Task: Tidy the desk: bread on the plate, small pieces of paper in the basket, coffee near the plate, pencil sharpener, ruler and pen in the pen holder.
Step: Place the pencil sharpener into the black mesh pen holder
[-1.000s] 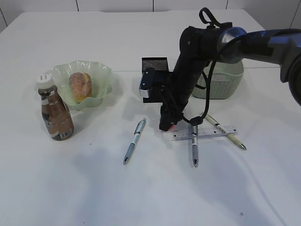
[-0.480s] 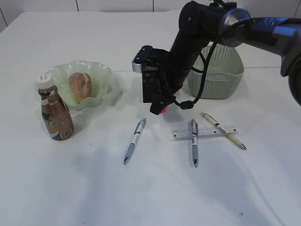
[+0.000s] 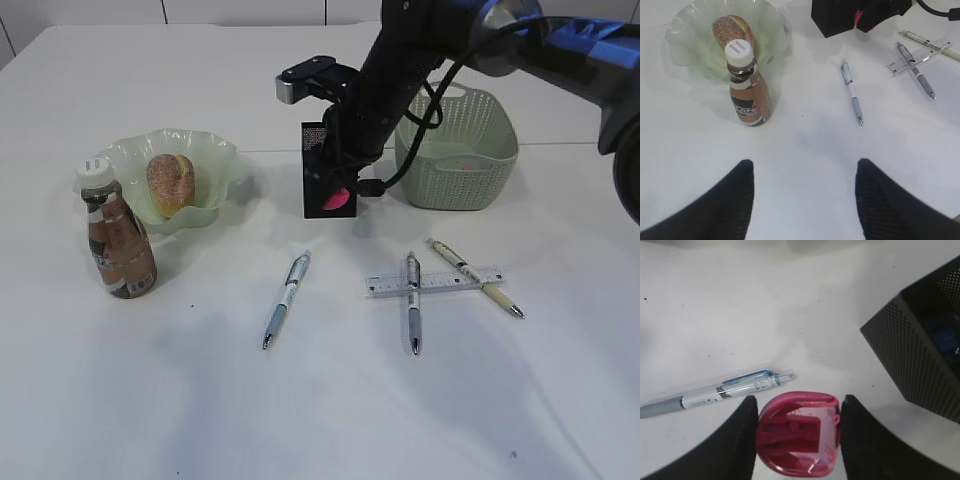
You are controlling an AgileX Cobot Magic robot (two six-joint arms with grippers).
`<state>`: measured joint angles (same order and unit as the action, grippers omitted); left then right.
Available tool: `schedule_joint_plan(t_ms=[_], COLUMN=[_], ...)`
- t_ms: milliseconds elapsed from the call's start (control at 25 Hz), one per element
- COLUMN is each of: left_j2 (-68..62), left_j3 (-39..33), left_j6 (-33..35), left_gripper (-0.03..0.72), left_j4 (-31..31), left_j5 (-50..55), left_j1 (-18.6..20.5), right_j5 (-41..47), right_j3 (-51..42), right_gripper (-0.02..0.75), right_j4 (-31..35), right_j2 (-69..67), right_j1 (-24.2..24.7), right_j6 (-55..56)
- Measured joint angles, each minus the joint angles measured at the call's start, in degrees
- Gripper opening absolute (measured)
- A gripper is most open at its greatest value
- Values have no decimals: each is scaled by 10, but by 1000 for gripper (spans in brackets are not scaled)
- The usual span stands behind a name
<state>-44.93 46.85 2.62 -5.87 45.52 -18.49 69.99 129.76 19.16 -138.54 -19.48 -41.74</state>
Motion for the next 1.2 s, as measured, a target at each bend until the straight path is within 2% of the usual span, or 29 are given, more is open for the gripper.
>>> schedule_joint_plan(t_ms=[520,1000,1200], left_j2=[0,0,0], left_j3=[0,0,0], left_j6=[0,0,0], left_gripper=[448,448,448], left_j4=[0,0,0], left_j5=[0,-1,-6], left_j1=[0,0,0], right_j5=[3,11,14], right_j3=[9,116,124], right_gripper=[372,372,372], right_j4=[10,13,5], right_j2=[0,0,0], right_j1=[0,0,0], right_j6=[65,96,99])
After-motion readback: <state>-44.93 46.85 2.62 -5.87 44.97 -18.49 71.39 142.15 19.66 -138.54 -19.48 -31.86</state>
